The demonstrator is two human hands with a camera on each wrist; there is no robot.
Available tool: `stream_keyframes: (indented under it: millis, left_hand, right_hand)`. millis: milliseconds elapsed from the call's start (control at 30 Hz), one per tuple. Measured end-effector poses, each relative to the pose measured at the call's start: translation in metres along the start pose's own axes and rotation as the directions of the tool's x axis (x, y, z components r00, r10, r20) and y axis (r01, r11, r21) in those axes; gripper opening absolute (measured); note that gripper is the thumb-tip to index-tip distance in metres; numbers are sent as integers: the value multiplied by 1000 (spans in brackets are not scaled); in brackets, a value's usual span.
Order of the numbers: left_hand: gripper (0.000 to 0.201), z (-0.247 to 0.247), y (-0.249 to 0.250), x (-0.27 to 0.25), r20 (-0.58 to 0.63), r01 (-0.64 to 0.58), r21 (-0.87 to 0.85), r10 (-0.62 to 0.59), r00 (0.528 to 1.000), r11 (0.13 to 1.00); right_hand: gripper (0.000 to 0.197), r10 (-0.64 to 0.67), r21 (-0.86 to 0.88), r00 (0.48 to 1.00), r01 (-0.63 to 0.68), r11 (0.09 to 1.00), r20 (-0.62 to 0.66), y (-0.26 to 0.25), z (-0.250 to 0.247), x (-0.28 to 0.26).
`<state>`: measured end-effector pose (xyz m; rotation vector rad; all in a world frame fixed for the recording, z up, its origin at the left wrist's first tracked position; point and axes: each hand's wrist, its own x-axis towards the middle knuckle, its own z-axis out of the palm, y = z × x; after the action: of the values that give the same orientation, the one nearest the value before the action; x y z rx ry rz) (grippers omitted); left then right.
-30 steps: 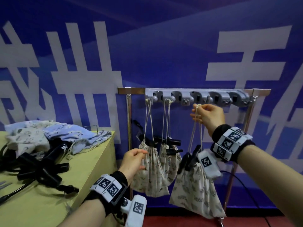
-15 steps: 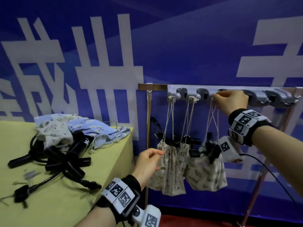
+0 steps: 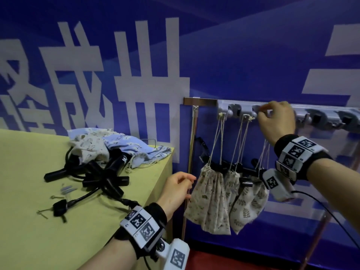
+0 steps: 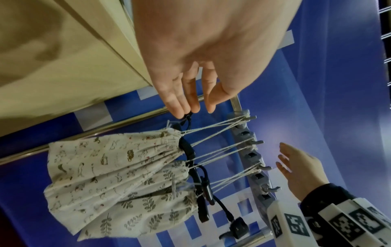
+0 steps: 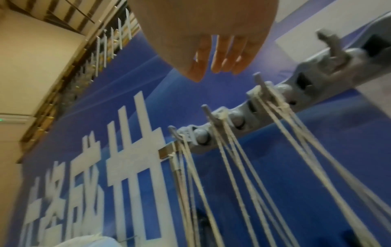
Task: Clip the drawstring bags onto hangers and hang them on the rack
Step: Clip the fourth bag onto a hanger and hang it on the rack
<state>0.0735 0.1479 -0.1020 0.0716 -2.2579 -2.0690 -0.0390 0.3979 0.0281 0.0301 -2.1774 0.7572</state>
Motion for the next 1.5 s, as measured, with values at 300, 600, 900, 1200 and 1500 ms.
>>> stream_keyframes:
  millis: [300, 600, 900, 1200, 1500]
  left_hand:
    - [24, -62, 28, -19, -227, -65, -207, 17, 974, 976]
    - [25, -103, 46, -49, -297, -201, -277, 115, 948, 939]
    - [23, -163, 51, -46, -478, -226, -250, 83, 874, 941]
    - [26, -192, -5, -39, -597, -36, -192, -87, 798, 981]
    - [47, -187, -20, -35, -469, 60, -227, -163, 868, 972]
  right_hand:
    - [18, -212, 219, 903, 136, 966, 374, -107, 52, -59]
    - [23, -367, 337, 602, 169, 926, 709, -186, 126, -150]
    - [55, -377, 397, 447, 53, 916, 811, -233, 157, -192]
    - [76, -338, 370, 486, 32, 928, 806, -241, 180, -220]
    - [41, -222, 640, 622, -604, 474, 751, -232, 170, -200]
